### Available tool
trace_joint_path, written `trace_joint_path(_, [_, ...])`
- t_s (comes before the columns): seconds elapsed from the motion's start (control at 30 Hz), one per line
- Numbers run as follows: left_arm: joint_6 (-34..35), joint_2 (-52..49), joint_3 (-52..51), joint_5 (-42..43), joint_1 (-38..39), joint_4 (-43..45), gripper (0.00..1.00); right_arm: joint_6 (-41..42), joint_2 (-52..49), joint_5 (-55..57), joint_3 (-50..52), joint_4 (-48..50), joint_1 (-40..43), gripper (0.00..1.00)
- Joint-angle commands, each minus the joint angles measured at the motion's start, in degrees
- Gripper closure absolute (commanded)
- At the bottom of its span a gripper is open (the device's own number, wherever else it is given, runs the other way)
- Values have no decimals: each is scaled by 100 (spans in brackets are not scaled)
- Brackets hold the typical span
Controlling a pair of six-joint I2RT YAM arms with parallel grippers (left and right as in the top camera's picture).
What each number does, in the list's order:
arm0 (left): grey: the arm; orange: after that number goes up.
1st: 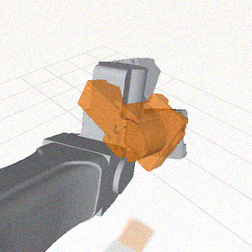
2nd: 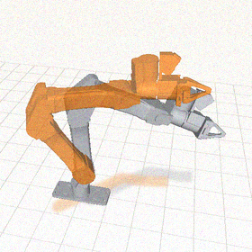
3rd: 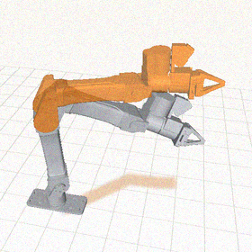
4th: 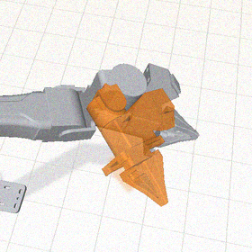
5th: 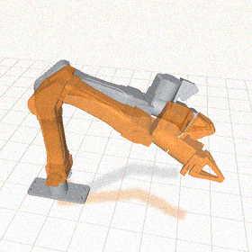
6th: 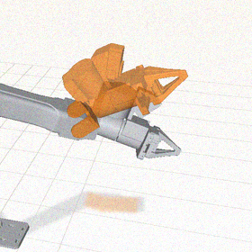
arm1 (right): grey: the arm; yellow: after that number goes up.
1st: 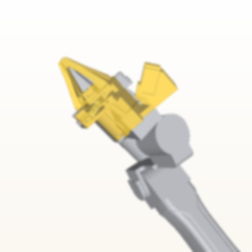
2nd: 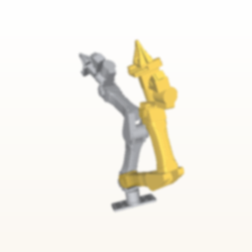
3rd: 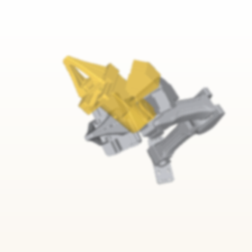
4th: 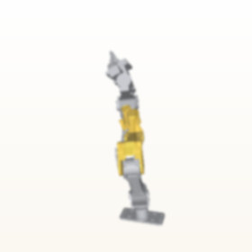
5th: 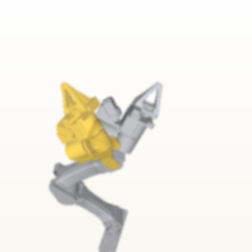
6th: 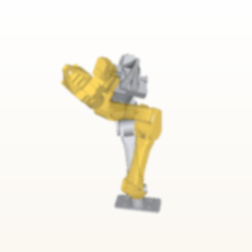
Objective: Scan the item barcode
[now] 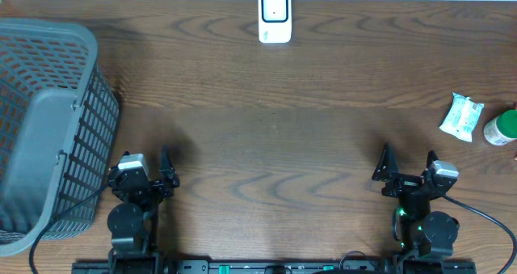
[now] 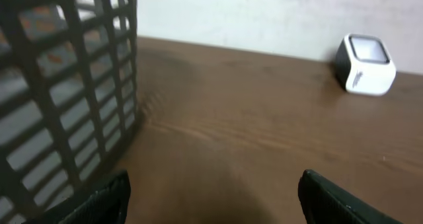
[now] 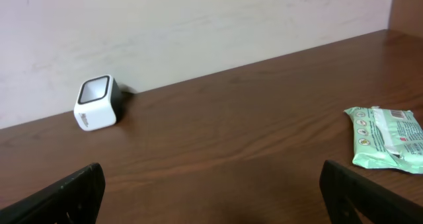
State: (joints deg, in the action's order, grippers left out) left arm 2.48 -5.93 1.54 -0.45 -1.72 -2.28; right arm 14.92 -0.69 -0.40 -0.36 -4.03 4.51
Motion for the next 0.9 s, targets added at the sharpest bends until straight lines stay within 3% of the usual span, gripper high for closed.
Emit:
trace_joint_path(0.0, [-120,-262,-131,2,20,-184,18,70,35,35,4,-28,-52,1])
trace_joint_path(0.63, [-120,-1471,-131,-2,20,-190,18,70,35,35,4,-28,-52,1])
trace_joint_path(0.87, [-120,-688,-131,-2,17,-188,18,70,35,35,4,-28,-52,1])
